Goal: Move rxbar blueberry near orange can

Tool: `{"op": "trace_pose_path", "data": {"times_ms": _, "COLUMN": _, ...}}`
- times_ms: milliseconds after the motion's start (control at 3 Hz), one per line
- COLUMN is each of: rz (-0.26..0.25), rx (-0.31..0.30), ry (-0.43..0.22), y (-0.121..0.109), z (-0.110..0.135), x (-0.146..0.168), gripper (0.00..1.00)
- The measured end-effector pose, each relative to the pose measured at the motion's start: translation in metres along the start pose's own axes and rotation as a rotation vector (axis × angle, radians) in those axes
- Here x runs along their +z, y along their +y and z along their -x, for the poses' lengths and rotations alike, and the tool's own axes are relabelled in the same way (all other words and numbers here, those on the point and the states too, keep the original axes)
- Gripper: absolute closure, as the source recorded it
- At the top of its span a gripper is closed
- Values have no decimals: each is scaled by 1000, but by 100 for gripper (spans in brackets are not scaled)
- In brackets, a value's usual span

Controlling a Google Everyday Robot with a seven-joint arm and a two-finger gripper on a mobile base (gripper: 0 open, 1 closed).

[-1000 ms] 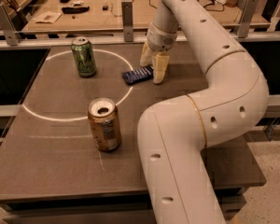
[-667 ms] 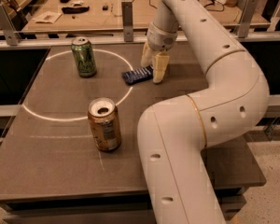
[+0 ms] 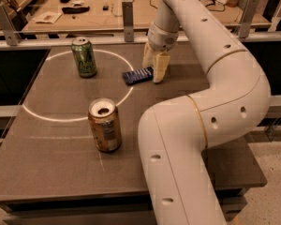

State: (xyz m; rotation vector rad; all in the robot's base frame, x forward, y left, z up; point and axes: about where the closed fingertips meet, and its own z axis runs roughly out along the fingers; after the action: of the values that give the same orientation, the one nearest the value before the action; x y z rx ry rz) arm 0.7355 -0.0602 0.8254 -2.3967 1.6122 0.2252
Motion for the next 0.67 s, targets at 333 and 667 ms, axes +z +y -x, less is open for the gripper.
{"op": "trace_pose_path", "data": {"times_ms": 333, "rz": 0, "rx": 0, "ry": 0, "y": 0, "z": 0, "x": -1, "gripper": 52}}
{"op": "trace_pose_path", "data": {"times_ms": 667, "rz": 0, "rx": 1, "ry": 1, "y": 1, "z": 0, "x": -1, "gripper": 52}}
